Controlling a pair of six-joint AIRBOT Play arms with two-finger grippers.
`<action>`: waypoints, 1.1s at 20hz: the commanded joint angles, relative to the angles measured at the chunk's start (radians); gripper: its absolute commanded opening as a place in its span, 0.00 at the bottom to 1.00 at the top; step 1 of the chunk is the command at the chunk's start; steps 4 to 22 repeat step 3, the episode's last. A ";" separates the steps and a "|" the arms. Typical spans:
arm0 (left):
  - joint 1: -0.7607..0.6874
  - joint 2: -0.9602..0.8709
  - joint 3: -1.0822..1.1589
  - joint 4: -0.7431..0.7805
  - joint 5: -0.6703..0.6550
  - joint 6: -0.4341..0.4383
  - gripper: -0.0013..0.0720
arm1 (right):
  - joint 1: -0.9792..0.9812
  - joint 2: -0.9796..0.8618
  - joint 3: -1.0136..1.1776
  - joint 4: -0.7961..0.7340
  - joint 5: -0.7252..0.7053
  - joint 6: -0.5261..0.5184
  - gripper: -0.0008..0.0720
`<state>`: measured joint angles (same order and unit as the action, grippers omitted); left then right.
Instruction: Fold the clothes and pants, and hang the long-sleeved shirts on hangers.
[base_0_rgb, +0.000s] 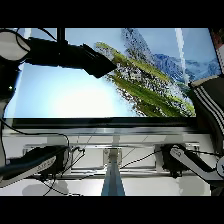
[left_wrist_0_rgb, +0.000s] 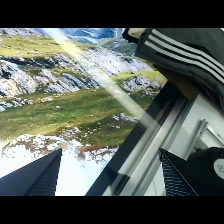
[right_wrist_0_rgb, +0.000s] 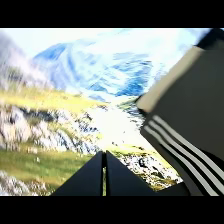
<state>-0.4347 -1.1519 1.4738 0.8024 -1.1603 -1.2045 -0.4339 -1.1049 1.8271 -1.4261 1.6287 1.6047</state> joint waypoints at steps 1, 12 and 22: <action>0.000 0.001 0.001 0.000 0.000 0.000 0.96 | 0.355 -0.035 0.000 -0.189 -0.032 -0.081 0.04; 0.000 0.001 0.001 0.000 0.000 0.000 0.96 | 0.463 -0.055 0.000 -0.231 -0.066 -0.085 0.04; 0.000 0.001 0.001 0.000 0.000 0.000 0.96 | 0.463 -0.055 0.000 -0.231 -0.066 -0.085 0.04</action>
